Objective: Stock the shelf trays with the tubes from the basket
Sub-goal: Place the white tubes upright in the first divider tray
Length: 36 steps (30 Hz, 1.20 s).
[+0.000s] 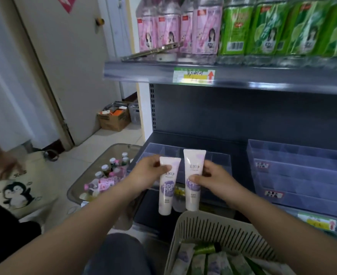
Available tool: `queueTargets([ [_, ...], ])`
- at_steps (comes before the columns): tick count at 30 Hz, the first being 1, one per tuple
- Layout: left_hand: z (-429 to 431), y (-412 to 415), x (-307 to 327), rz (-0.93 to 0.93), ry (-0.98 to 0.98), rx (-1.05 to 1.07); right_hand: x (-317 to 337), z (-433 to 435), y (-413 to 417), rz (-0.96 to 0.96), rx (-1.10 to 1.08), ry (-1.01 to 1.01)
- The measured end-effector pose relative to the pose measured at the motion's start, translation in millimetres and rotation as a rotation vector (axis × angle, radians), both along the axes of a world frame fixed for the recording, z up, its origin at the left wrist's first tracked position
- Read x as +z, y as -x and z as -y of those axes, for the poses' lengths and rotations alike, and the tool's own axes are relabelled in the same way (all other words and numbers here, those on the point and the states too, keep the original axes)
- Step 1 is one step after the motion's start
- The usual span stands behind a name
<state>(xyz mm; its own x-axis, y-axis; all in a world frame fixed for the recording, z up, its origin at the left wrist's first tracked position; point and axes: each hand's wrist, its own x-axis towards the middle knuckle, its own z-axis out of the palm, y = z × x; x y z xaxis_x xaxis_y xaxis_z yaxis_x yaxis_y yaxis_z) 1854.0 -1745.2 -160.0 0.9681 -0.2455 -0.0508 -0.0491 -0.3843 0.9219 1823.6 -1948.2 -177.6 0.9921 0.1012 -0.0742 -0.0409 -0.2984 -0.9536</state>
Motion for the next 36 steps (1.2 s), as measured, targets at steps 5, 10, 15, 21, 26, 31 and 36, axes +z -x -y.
queueTargets([
  [5, -13, -35, 22, 0.061, 0.039, 0.048, 18, -17, -42, 0.079, -0.021, -0.026],
  [10, -17, -79, 33, 0.108, 0.068, 0.097, 30, -25, -86, 0.149, -0.066, -0.008],
  [15, -22, -126, 39, 0.158, 0.059, 0.122, 31, -29, -127, 0.191, -0.115, -0.011],
  [21, -29, -174, 26, 0.157, 0.130, 0.145, 19, -32, -168, 0.198, -0.178, 0.003],
  [26, -28, -191, 2, 0.114, 0.160, 0.124, -8, -37, -187, 0.180, -0.162, 0.042],
  [31, -30, -203, -23, 0.073, 0.166, 0.117, -32, -43, -200, 0.161, -0.142, 0.127],
  [36, -32, -210, -37, 0.036, 0.172, 0.101, -42, -46, -208, 0.146, -0.136, 0.176],
])
